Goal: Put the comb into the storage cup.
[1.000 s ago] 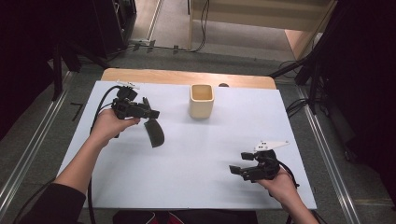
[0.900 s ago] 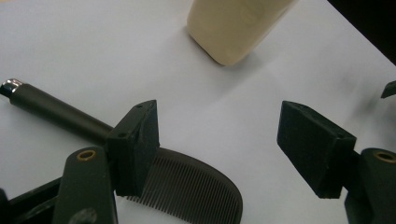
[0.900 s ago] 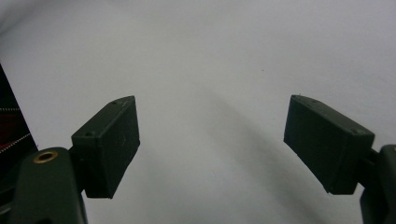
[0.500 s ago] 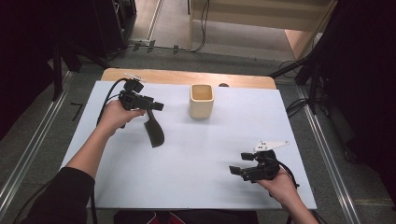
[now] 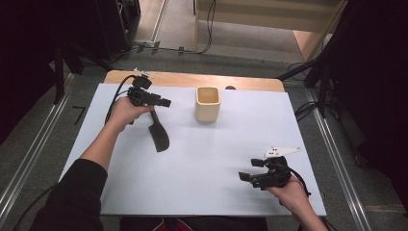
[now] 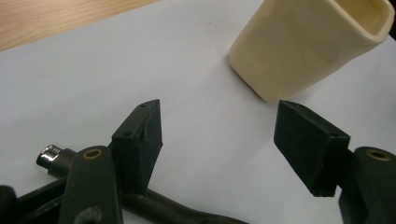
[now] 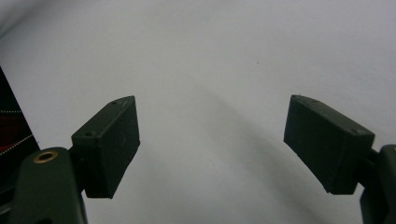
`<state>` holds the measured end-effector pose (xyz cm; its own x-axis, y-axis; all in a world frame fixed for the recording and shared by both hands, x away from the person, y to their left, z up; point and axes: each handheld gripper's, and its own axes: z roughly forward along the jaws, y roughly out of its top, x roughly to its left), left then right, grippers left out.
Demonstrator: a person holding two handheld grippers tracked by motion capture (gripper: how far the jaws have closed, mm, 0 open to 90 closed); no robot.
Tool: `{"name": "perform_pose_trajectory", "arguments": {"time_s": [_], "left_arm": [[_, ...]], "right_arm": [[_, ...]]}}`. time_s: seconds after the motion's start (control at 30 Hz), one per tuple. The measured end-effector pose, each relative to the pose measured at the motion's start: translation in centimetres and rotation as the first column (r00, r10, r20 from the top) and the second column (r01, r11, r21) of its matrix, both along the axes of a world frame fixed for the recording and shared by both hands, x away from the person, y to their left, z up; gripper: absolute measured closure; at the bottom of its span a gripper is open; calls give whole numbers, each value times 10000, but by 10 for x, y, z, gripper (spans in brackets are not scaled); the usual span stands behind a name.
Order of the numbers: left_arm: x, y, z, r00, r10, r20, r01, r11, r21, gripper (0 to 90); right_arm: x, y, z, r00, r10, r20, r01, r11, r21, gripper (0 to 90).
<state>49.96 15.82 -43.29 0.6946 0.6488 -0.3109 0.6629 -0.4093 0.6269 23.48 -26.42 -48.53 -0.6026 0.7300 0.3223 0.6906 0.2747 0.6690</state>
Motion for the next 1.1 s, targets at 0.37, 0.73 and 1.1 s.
{"name": "perform_pose_trajectory", "arguments": {"time_s": [0.37,0.73,1.1], "left_arm": [[7,1,-20,9986,495,-206,-477,9954,828,900],[10,13,-47,9890,1387,-510,-1336,9866,934,900],[7,22,-47,9885,1436,-468,-1362,9816,1340,900]], "right_arm": [[-3,-3,1,9999,-101,39,100,9999,75,166],[-2,-3,0,9999,-100,60,100,9999,88,166],[-2,-2,0,10000,-82,36,82,9999,85,166]]}}
